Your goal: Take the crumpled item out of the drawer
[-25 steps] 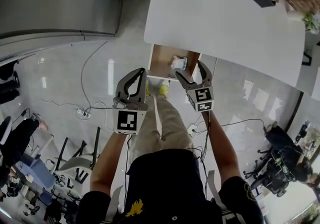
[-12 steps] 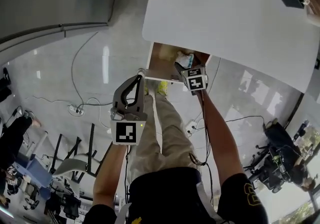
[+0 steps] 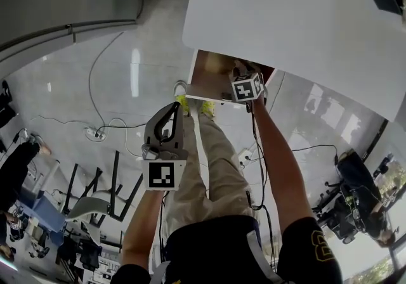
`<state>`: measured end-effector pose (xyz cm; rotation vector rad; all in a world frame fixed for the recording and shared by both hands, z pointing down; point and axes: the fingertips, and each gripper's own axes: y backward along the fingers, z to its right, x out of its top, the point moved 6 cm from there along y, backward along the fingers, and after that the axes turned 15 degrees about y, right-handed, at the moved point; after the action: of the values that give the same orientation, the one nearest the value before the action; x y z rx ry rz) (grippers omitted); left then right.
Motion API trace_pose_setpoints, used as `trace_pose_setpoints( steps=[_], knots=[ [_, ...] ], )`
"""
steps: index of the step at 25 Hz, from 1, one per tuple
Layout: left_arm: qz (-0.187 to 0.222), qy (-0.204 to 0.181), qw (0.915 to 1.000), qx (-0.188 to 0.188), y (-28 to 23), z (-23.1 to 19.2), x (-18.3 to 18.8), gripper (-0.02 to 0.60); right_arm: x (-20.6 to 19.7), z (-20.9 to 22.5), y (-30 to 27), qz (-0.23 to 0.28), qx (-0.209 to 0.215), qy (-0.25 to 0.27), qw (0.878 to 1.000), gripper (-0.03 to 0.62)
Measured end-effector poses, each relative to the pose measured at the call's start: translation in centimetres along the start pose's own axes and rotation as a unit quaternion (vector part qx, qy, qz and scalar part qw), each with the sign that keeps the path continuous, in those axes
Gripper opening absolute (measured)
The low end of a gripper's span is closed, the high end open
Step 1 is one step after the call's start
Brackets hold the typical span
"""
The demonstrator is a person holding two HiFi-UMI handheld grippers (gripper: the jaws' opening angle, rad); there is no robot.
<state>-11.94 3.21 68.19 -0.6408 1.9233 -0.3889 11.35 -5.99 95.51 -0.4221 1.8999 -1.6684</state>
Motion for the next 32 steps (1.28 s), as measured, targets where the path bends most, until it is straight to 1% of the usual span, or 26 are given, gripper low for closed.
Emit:
trace_pose_setpoints(
  steps=[2, 4, 7, 11, 15, 17, 20, 23, 27, 29, 32],
  knots=[
    [-0.003, -0.006, 1.0, -0.001, 0.1, 0.2, 0.1, 0.017, 0.0, -0.4, 0.0, -0.01, -0.002, 0.038, 0.999, 0.176],
    [0.003, -0.01, 0.9999, -0.003, 0.0, 0.4, 0.6, 0.017, -0.2, -0.6, 0.2, -0.019, -0.002, 0.054, 0.998, 0.15],
    [0.009, -0.012, 0.9999, -0.002, 0.1, 0.8, 1.5, 0.017, -0.5, -0.5, 0.9, -0.023, 0.001, 0.051, 0.998, 0.127],
    [0.032, -0.019, 0.9993, -0.007, 0.7, 2.1, 3.7, 0.017, -0.7, 0.2, 3.6, -0.021, -0.008, 0.051, 0.998, 0.092],
    [0.037, -0.031, 0.9987, -0.016, 2.9, 3.8, 6.5, 0.017, 0.2, 0.5, 9.0, 0.012, -0.014, 0.021, 1.0, 0.074],
    [0.046, -0.049, 0.9974, -0.028, 4.0, 5.1, 8.2, 0.017, 0.9, 0.9, 12.6, 0.041, -0.018, 0.005, 0.999, 0.067],
    [0.061, -0.073, 0.9944, -0.046, 5.6, 7.0, 10.8, 0.017, 2.5, 1.5, 18.7, 0.092, -0.037, 0.007, 0.995, 0.063],
    [0.06, -0.117, 0.989, -0.069, 7.4, 8.7, 13.0, 0.017, 4.3, 2.1, 25.8, 0.146, -0.063, 0.004, 0.987, 0.057],
    [0.081, -0.14, 0.9828, -0.09, 9.7, 12.1, 16.9, 0.017, 5.9, 3.4, 35.0, 0.211, -0.104, -0.014, 0.972, 0.052],
    [0.096, -0.154, 0.9779, -0.104, 10.4, 13.7, 18.9, 0.017, 6.7, 4.4, 39.2, 0.245, -0.126, -0.025, 0.961, 0.051],
    [0.118, -0.174, 0.97, -0.122, 11.3, 15.6, 21.7, 0.017, 7.8, 5.7, 45.5, 0.294, -0.163, -0.038, 0.941, 0.048]
  ],
)
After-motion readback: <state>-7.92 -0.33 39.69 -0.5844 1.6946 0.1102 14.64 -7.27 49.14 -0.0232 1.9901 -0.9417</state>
